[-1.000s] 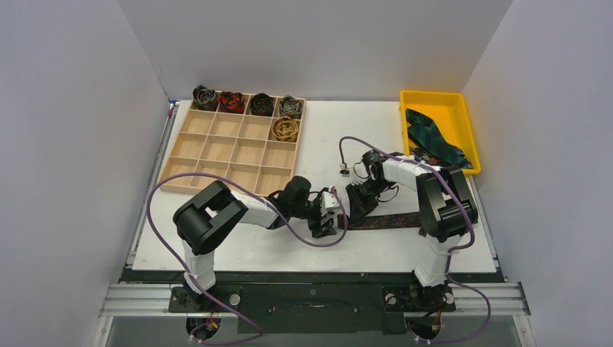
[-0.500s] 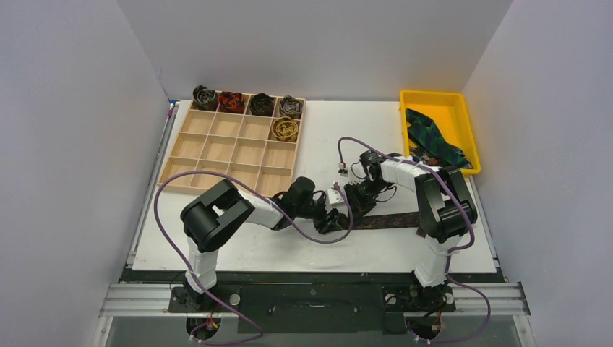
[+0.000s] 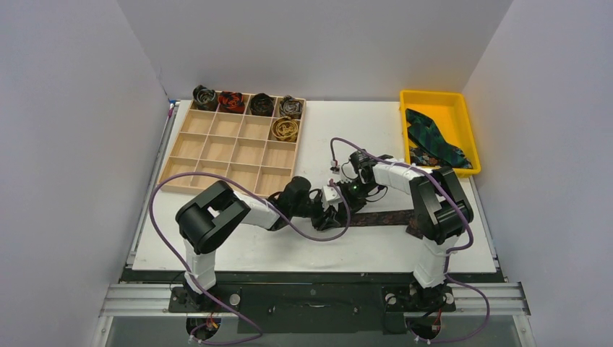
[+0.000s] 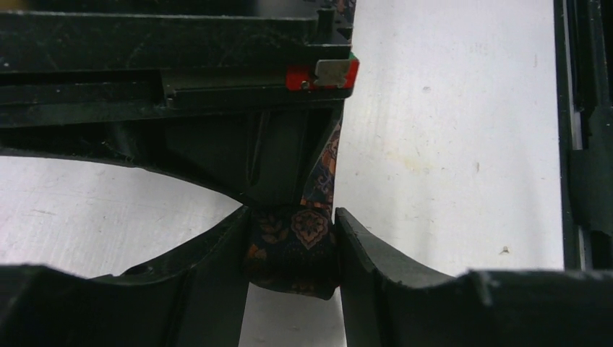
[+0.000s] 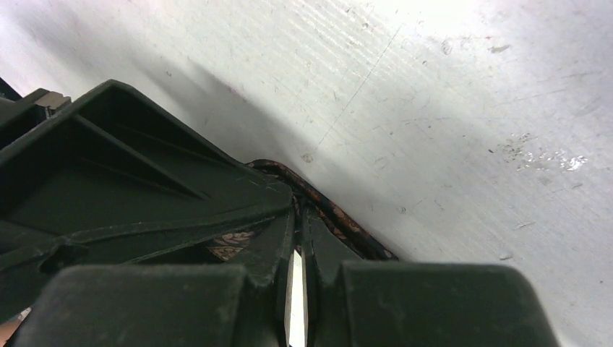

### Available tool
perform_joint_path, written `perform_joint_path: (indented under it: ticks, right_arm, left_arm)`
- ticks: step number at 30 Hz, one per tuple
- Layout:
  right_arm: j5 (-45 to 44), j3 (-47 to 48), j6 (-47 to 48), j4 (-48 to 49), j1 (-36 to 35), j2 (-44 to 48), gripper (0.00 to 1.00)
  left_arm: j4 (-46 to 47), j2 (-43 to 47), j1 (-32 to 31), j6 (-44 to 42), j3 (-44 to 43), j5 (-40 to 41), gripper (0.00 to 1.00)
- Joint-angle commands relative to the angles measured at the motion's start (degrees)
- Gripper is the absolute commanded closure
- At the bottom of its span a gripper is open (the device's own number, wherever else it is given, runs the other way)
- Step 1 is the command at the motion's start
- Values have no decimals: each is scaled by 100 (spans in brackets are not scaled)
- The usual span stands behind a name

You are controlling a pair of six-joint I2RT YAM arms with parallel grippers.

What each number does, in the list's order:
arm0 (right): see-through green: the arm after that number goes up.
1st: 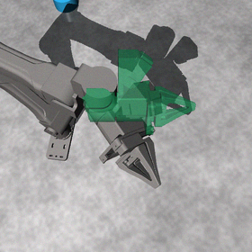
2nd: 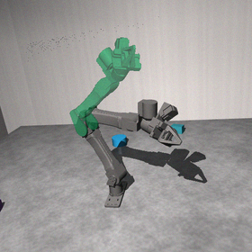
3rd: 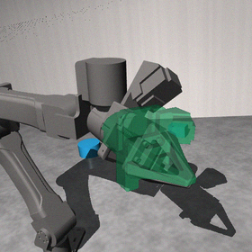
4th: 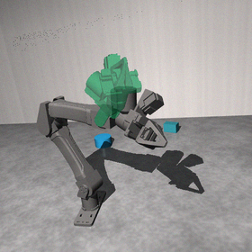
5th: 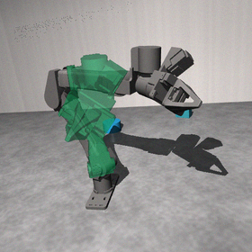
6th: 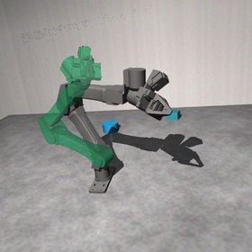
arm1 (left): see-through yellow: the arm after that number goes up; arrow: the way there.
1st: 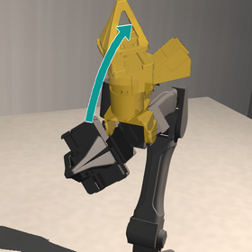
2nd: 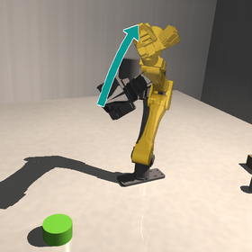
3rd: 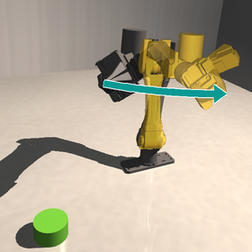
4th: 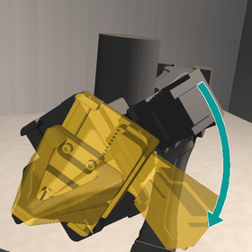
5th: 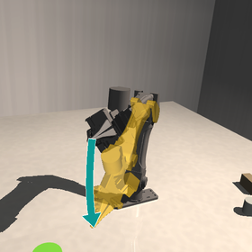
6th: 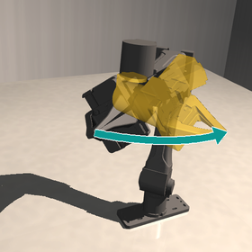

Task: Roll the ties
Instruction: Roll the tie at the center of the board.

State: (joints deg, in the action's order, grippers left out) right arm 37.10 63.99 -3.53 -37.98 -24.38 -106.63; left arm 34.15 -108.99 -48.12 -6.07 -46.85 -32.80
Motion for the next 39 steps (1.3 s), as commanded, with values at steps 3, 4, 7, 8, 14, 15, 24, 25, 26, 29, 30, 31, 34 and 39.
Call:
perform_joint_path:
  ticks: [3,4,7,8,14,15,24,25,26,29,30,31,34,39]
  right_arm:
    - [-216,-58,-191,1053,-37,-165,100]
    - [-179,-77,-203,1072,-30,-117,100]
    - [-105,-172,-215,1166,-7,-13,100]
    - [-119,-165,-187,1150,-6,-14,100]
    - [-418,22,15,728,-17,-165,100]
    - [-483,36,51,707,-28,-152,100]
    - [-504,169,171,551,-68,-256,100]
    - [-465,185,174,562,-85,-263,100]
    - [-440,189,176,572,-89,-282,100]
    - [-286,216,189,614,-116,-329,100]
    - [-258,231,204,615,-122,-351,100]
    - [-228,247,213,611,-127,-359,100]
    - [-196,273,253,605,-133,-374,100]
    - [10,352,309,550,-126,-399,100]
  left_arm:
    - [391,-352,-68,-129,-31,1,64]
    - [268,-382,-63,-205,12,32,65]
    - [120,-390,-8,-545,212,42,63]
    - [159,-308,16,-549,352,39,53]
    - [691,135,352,-206,807,-198,29]
    - [727,159,349,-239,844,-218,29]
    - [1080,42,205,133,436,-218,57]
    - [1104,31,158,183,334,-218,57]
    - [1162,29,125,197,286,-190,57]
    - [1228,-109,0,190,73,-128,57]
    - [1274,-155,-11,192,25,-116,57]
    - [1298,-241,-19,169,8,-103,58]
    - [1267,-400,-25,6,4,-83,64]
    - [800,-531,-16,-451,156,-78,68]
